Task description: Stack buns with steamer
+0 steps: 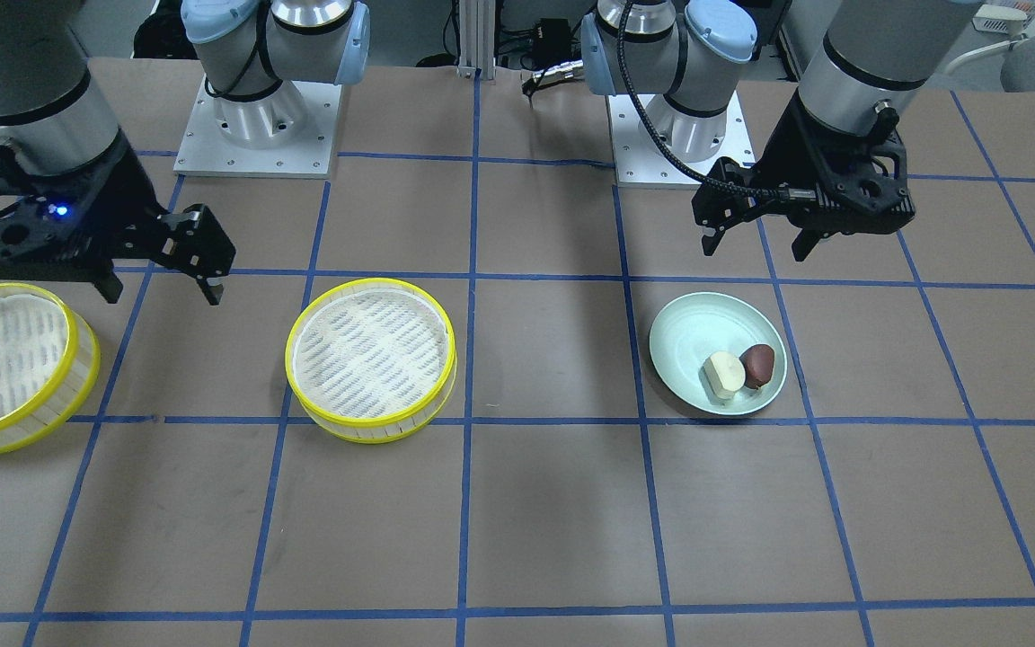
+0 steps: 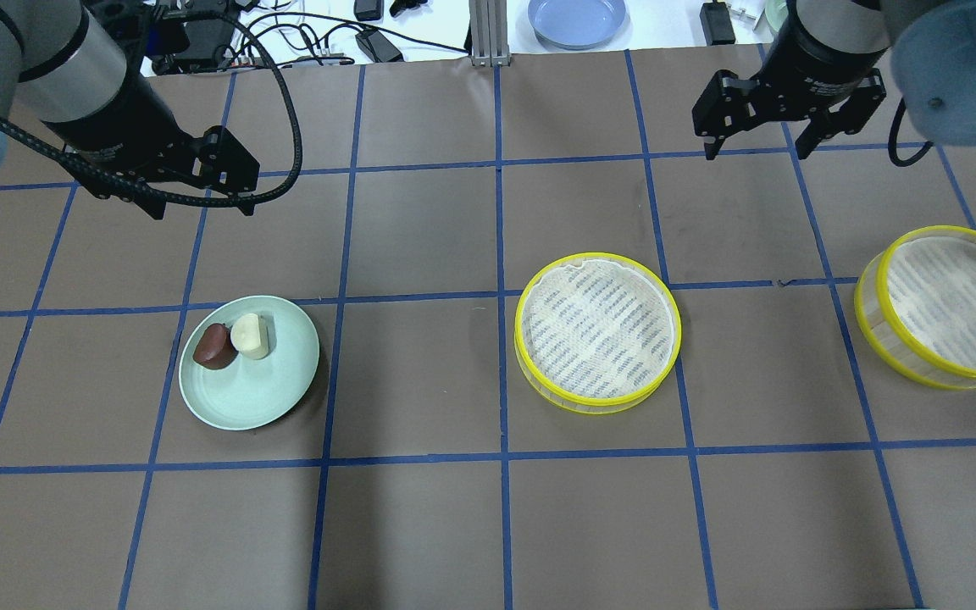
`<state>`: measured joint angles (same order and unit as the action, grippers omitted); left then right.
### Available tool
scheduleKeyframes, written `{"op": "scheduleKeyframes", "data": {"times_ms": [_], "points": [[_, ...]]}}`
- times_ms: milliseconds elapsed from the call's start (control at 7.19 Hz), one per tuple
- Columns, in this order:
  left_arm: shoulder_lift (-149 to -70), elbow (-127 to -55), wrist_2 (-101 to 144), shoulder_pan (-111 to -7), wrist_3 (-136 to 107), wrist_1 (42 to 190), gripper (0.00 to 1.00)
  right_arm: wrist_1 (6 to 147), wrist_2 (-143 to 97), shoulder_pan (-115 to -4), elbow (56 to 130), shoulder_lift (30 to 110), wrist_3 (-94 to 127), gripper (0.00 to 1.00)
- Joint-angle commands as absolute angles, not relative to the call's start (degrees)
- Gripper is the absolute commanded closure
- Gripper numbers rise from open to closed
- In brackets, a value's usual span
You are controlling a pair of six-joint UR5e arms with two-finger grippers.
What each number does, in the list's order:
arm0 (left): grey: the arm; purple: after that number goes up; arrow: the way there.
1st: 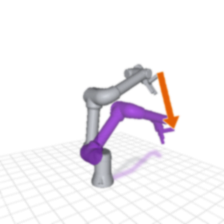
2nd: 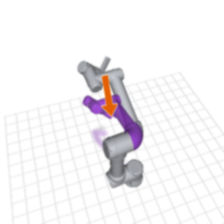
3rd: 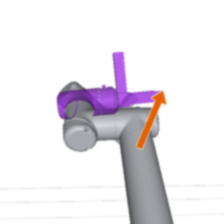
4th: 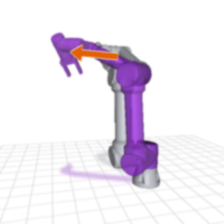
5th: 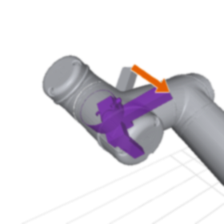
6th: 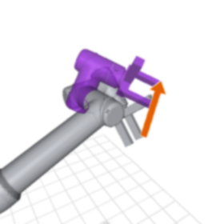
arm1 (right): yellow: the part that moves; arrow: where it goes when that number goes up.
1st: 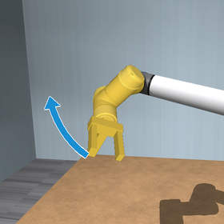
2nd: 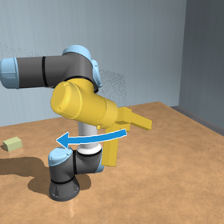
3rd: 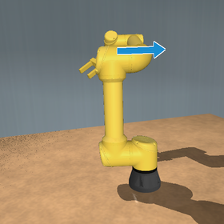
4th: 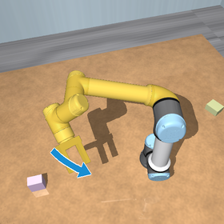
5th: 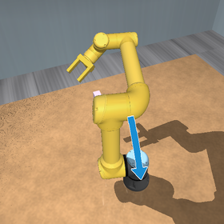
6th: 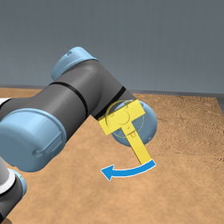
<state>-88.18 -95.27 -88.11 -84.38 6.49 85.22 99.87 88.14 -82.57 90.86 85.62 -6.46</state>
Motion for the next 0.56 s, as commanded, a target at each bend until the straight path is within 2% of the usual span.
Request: {"op": "scheduleKeyframes", "data": {"times_ms": [0, 417], "points": [[-89.9, -100.18, -88.42, -80.79, 8.34, 82.81, 0.0, 98.79, 88.5, -72.02, 91.49, 81.93, -23.03, 0.0], [-95.96, -102.99, -88.42, -79.89, 12.31, 81.75, 0.0, 100.62, 91.38, -59.02, 91.49, 75.26, -41.61, 0.0]]}}
